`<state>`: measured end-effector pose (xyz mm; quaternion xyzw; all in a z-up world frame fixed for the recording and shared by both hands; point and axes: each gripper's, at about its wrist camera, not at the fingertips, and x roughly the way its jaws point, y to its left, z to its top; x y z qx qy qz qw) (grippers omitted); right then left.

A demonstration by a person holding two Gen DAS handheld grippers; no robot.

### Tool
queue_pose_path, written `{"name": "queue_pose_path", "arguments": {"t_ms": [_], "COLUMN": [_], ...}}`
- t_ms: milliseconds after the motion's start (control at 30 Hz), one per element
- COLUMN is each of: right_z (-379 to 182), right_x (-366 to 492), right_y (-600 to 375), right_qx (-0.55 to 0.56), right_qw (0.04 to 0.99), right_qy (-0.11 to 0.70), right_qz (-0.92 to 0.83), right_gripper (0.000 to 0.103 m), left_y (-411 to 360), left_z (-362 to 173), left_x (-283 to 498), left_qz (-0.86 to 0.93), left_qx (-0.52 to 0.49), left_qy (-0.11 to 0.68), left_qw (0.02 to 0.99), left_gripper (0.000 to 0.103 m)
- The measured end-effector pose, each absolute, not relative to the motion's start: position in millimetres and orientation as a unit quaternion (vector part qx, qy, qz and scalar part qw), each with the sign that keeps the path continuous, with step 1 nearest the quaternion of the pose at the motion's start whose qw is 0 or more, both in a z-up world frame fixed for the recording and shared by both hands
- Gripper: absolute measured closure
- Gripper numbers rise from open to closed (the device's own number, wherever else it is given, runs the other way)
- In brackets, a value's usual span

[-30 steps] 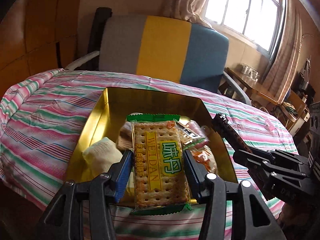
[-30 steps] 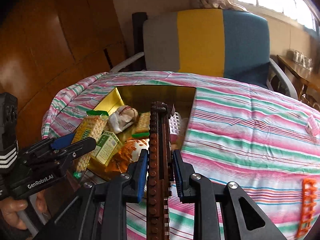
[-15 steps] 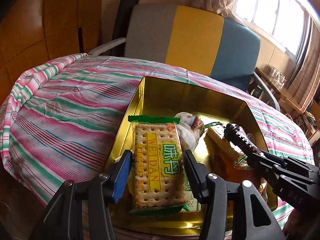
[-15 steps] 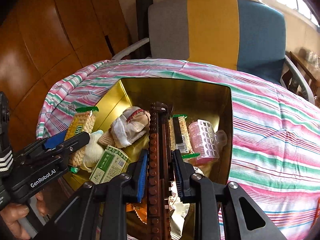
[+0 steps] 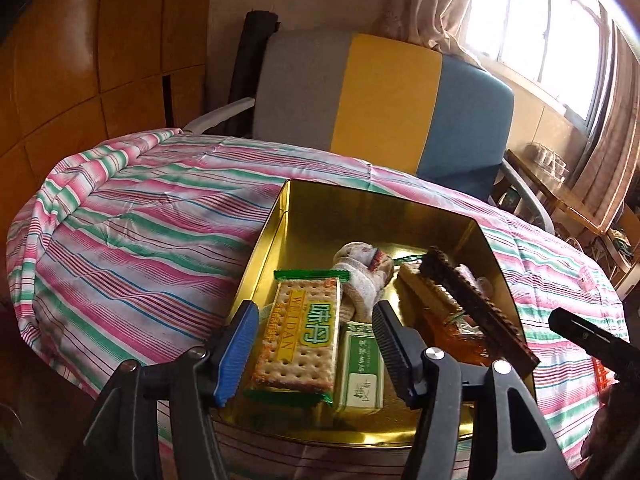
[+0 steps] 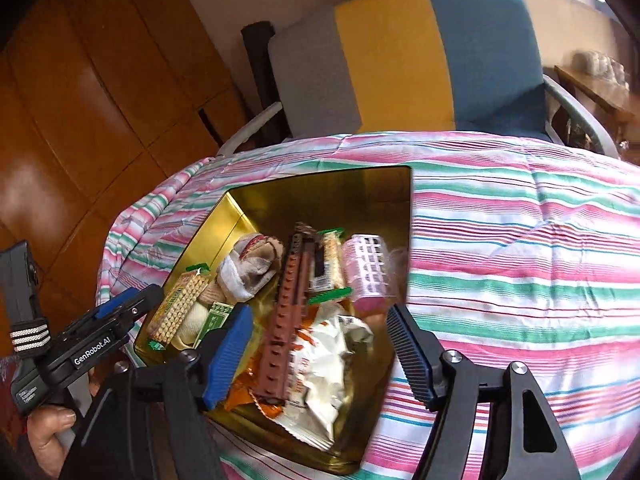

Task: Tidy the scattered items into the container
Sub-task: 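Open both tools over the tray and swing them back toward the table, then move the left tool over the orange rack while the right tool approaches the pink roller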

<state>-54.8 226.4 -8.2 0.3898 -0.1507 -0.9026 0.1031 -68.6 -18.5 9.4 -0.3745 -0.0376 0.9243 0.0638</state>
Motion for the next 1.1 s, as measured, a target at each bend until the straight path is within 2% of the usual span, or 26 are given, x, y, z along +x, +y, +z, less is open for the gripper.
{"name": "queue_pose_path", "arguments": {"t_ms": [133, 267, 400, 533, 767, 967, 1100], "right_z": [-7, -14, -29, -53, -75, -80, -75], "right_x": [-16, 32, 73, 94, 85, 60, 66], "right_y": [294, 381, 468, 521, 522, 476, 475], "right_qx": [0.37, 0.355, 0.354, 0.365, 0.361, 0.355, 0.339], "right_qw": [0.034, -0.08, -0.187, -0.22, -0.161, 0.009, 0.02], "right_qy": [-0.175, -0.192, -0.23, -0.274, -0.325, -0.376, -0.395], "right_qz": [-0.912, -0.912, -0.887, -0.862, -0.859, -0.856, -0.854], "right_gripper": [0.023, 0.015, 0.014, 0.014, 0.012, 0.013, 0.013], "left_y": [11, 58, 115, 167, 217, 235, 263], "left_z": [21, 25, 22, 13, -4, -13, -19], "left_x": [-54, -41, -23, -4, 10, 4, 3], "left_qz": [0.923, 0.909, 0.888, 0.858, 0.828, 0.813, 0.797], "left_qx": [-0.367, -0.373, -0.383, -0.404, -0.43, -0.444, -0.444], "left_qy": [-0.029, -0.009, 0.027, 0.056, 0.093, 0.105, 0.128], "left_qw": [0.115, 0.187, 0.255, 0.312, 0.347, 0.363, 0.39], "left_gripper": [0.043, 0.042, 0.042, 0.042, 0.042, 0.042, 0.039]}}
